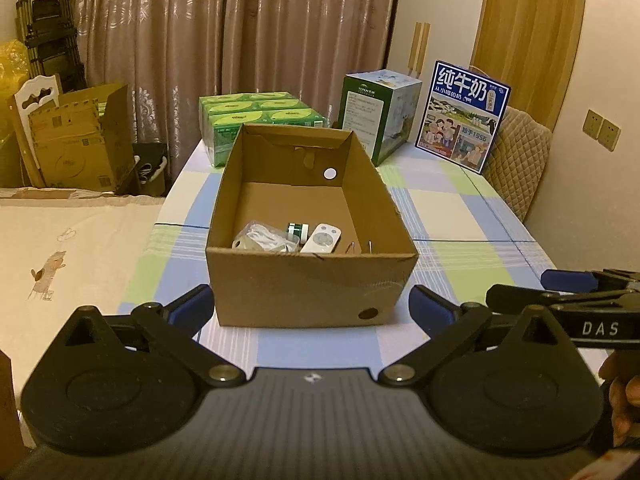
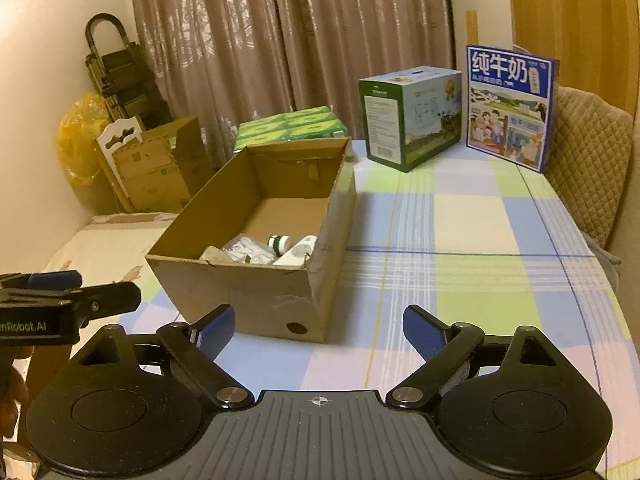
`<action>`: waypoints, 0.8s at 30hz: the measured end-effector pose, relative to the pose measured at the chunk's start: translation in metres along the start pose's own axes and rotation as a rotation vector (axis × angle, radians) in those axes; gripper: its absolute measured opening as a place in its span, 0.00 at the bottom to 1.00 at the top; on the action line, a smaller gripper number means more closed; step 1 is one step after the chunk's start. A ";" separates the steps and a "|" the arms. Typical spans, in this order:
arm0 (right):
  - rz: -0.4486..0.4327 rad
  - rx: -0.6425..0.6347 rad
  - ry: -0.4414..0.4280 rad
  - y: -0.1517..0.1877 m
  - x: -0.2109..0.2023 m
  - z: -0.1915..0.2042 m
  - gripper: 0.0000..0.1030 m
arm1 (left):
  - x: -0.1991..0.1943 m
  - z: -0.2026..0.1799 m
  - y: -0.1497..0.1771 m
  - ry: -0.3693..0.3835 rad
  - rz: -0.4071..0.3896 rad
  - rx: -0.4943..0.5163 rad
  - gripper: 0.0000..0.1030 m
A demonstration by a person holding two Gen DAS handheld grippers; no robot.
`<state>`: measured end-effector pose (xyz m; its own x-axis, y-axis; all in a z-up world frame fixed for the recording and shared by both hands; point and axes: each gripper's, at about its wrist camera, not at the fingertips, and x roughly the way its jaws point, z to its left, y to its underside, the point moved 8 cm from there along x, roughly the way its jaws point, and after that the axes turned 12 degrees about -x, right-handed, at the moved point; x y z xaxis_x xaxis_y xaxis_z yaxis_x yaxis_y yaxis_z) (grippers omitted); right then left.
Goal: Organize rigid objects
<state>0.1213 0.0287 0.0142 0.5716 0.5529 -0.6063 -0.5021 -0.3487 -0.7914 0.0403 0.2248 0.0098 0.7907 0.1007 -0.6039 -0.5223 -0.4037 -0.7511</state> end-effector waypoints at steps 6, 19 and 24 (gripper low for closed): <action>0.010 0.001 0.012 0.009 -0.008 0.001 0.86 | -0.007 -0.007 0.013 0.005 0.017 -0.013 0.99; 0.012 -0.010 0.012 0.017 -0.016 0.005 0.86 | -0.012 -0.007 0.020 -0.045 -0.002 0.004 0.99; 0.014 -0.007 0.014 0.018 -0.016 0.003 0.86 | -0.011 -0.006 0.019 -0.049 -0.007 0.000 0.99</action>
<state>0.1013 0.0165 0.0099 0.5735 0.5376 -0.6181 -0.5055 -0.3615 -0.7834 0.0235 0.2101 0.0040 0.7780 0.1476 -0.6106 -0.5164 -0.4032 -0.7555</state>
